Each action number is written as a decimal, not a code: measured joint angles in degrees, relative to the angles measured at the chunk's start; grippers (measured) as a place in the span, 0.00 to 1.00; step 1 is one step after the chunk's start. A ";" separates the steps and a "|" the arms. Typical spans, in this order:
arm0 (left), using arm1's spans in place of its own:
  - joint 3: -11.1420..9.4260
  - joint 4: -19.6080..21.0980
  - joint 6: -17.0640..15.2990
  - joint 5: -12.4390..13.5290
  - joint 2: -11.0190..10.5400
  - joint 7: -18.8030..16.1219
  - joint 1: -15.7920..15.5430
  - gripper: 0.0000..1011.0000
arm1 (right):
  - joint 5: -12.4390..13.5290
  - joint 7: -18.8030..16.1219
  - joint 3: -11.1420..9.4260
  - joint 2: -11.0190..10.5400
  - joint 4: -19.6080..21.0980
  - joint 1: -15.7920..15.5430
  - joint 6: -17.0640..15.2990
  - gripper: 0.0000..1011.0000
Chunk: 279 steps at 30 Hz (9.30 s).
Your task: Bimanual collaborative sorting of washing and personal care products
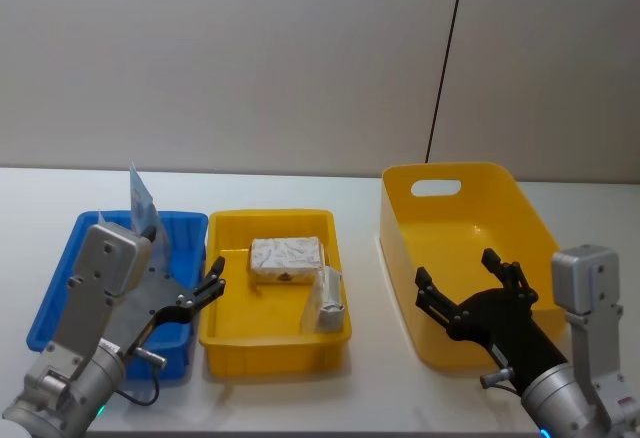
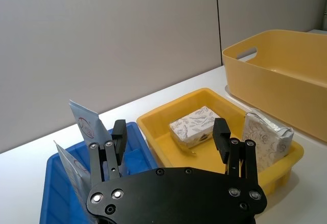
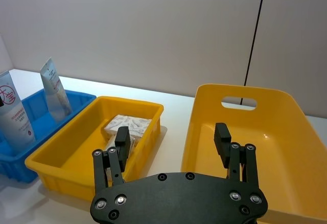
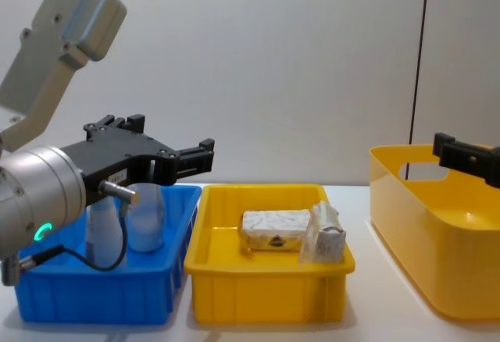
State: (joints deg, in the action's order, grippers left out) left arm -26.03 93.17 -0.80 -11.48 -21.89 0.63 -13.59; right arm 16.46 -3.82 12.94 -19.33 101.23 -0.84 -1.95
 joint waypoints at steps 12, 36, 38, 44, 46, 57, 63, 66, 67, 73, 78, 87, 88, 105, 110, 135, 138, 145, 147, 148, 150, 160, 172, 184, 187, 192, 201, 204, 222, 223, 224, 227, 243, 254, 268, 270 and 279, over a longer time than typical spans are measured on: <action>0.00 0.00 0.00 0.00 0.00 0.00 0.00 0.99 | 0.00 0.00 0.00 0.00 0.00 0.00 0.00 0.99; 0.00 0.00 0.00 0.00 0.00 0.00 0.00 0.99 | -1.61 1.99 1.96 2.72 -1.02 1.75 -3.34 0.99; 0.00 0.00 0.00 0.01 0.00 0.00 0.00 0.99 | -1.96 2.50 2.51 3.53 -1.54 2.35 -4.46 0.99; 0.00 0.00 0.00 0.00 0.00 0.00 0.00 0.99 | -2.57 3.61 3.78 5.72 -3.31 4.26 -7.43 0.99; 0.00 0.00 0.00 0.01 0.00 0.00 0.00 0.99 | -2.71 3.87 4.24 6.57 -4.26 5.16 -8.55 0.99; 0.00 0.00 0.00 0.01 0.00 0.00 0.00 0.99 | -3.56 4.67 6.09 10.18 -9.67 9.47 -12.48 0.99; 0.00 0.00 0.00 0.01 0.00 0.00 0.00 0.99 | -3.91 4.70 6.96 11.86 -12.52 11.74 -14.46 0.99; 0.00 0.00 0.00 0.00 0.00 0.00 0.00 0.99 | -4.03 4.70 7.27 12.58 -13.79 12.77 -15.57 0.99; 0.00 0.00 0.00 0.01 0.00 0.00 0.00 0.99 | -4.05 4.70 7.33 12.75 -14.04 12.99 -15.83 0.99; 0.00 0.00 0.00 0.00 0.00 0.00 0.00 0.99 | -4.13 4.74 7.60 14.17 -16.19 14.79 -18.34 0.99; 0.00 0.00 0.00 0.01 0.00 0.00 0.00 0.99 | -4.13 5.21 7.58 15.47 -17.84 16.16 -20.49 0.99; 0.00 0.00 0.00 0.00 0.00 0.00 0.00 0.99 | -4.12 6.12 7.15 17.43 -20.34 17.94 -22.99 0.99; 0.00 0.00 0.00 0.00 0.00 0.00 0.00 0.99 | -4.11 6.16 7.12 17.57 -20.55 18.13 -23.12 0.99; 0.00 0.00 0.00 0.00 0.00 0.00 0.00 0.99 | -4.28 6.08 6.79 20.28 -25.54 21.64 -24.99 0.99; 0.00 0.00 0.00 0.01 0.00 0.00 0.00 0.99 | -4.45 6.09 6.64 20.84 -26.86 22.42 -25.56 0.99; 0.00 0.00 0.00 0.00 0.00 0.00 0.00 0.99 | -6.00 6.57 6.19 22.56 -31.03 25.03 -27.11 0.36; 0.00 0.00 0.00 0.00 0.00 0.00 0.00 0.99 | -6.40 6.71 6.30 22.57 -31.08 25.07 -26.92 0.36; 0.00 0.00 0.00 0.01 0.00 0.00 0.00 0.99 | -7.23 6.67 6.66 22.45 -30.69 24.86 -25.30 0.36; 0.00 0.00 0.00 0.00 0.00 0.00 0.00 0.99 | -7.50 6.45 6.78 22.36 -30.29 24.67 -24.24 0.36; 0.00 0.00 0.00 0.00 0.00 0.00 0.00 0.99 | -7.59 6.36 6.84 22.34 -30.17 24.60 -23.86 0.36; 0.00 0.00 0.00 0.00 0.00 0.00 0.00 0.99 | -7.82 6.03 7.01 22.20 -29.73 24.30 -22.57 0.36; 0.00 0.01 0.00 0.00 0.00 0.00 0.00 0.99 | -8.71 4.54 7.42 21.51 -27.30 23.01 -16.26 0.36; 0.00 0.01 0.00 0.00 0.00 0.00 0.00 0.99 | -10.56 4.34 6.44 19.61 -21.94 21.18 -9.78 0.36; 0.00 0.00 0.00 0.00 0.00 0.00 0.00 0.99 | -13.04 7.33 2.83 16.77 -14.74 19.22 -10.46 0.36; 0.00 0.00 0.00 0.00 0.00 0.00 0.00 0.99 | -13.46 7.89 1.96 16.24 -13.59 18.87 -11.71 0.36; 0.00 0.00 0.00 0.00 0.00 0.00 0.00 0.99 | -13.86 8.41 0.73 15.55 -12.51 18.53 -13.78 0.36; 0.00 0.00 0.00 0.00 0.00 0.00 0.00 0.99 | -14.34 8.86 -1.13 14.76 -13.28 18.64 -16.80 0.36; 0.00 0.00 0.00 0.00 0.00 0.00 0.00 0.99 | -14.44 8.96 -1.60 14.66 -14.07 18.90 -17.65 0.36; 0.00 0.00 0.00 0.00 0.00 0.00 0.00 0.99 | -15.09 9.08 -3.38 14.59 -17.67 19.70 -19.27 0.56; 0.00 0.00 0.00 0.00 0.00 0.00 0.00 0.99 | -15.16 9.08 -3.42 14.59 -17.70 19.70 -19.28 0.57; 0.00 0.00 0.00 0.00 0.00 0.00 0.00 0.99 | -15.27 9.07 -3.47 14.59 -17.73 19.65 -19.27 0.64; 0.00 0.00 0.00 0.00 0.00 0.00 0.00 0.99 | -15.48 9.04 -3.50 14.59 -17.71 19.52 -19.23 0.72; 0.00 0.00 0.00 0.00 0.00 0.00 0.00 0.99 | -15.90 5.73 -2.48 13.84 -14.62 17.75 -15.22 0.99; 0.27 0.22 -0.44 0.75 0.13 -0.79 0.17 0.99 | -15.72 3.24 -1.61 13.46 -12.00 16.47 -12.61 0.99; 2.08 0.23 -3.79 2.67 1.03 -4.49 0.14 0.99 | -15.60 2.16 -1.26 13.31 -10.89 15.94 -11.47 0.99; 2.41 -0.11 -4.31 2.87 1.23 -4.96 -0.04 0.99 | -15.58 2.05 -1.23 13.30 -10.80 15.89 -11.39 0.99; 3.63 -2.52 -6.09 3.36 2.26 -6.18 -1.34 0.99 | -15.54 1.85 -1.15 13.25 -10.55 15.77 -11.15 0.99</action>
State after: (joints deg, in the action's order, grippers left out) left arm -22.40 90.65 -6.89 -8.13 -19.63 -5.55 -14.93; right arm 0.93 -1.98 11.79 -6.08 90.68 14.94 -13.10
